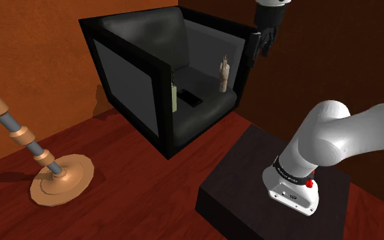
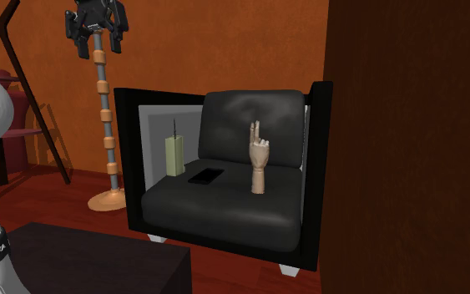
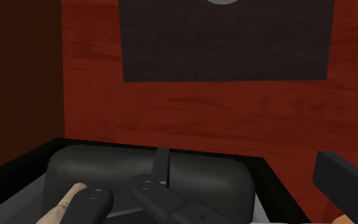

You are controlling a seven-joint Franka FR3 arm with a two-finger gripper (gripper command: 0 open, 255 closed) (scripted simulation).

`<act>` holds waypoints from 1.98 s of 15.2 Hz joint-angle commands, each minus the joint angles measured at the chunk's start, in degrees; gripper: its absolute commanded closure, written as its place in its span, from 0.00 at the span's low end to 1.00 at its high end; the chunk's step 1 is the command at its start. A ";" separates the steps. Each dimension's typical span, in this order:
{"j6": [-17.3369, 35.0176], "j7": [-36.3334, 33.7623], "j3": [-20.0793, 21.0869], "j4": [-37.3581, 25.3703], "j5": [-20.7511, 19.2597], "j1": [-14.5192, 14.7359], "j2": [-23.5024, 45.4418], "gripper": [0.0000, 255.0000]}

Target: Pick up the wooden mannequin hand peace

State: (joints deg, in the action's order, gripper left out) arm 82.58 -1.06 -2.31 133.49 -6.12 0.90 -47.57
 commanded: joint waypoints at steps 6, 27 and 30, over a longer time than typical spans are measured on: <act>7.22 2.83 -5.05 -0.89 -1.74 -1.45 7.29 0.00; 26.28 20.34 -23.11 -23.81 9.68 -5.41 49.44 0.00; 26.37 23.45 -24.13 -29.80 13.97 -7.30 56.69 0.00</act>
State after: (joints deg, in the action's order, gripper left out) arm 108.70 21.32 -26.15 105.85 6.16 -5.79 6.29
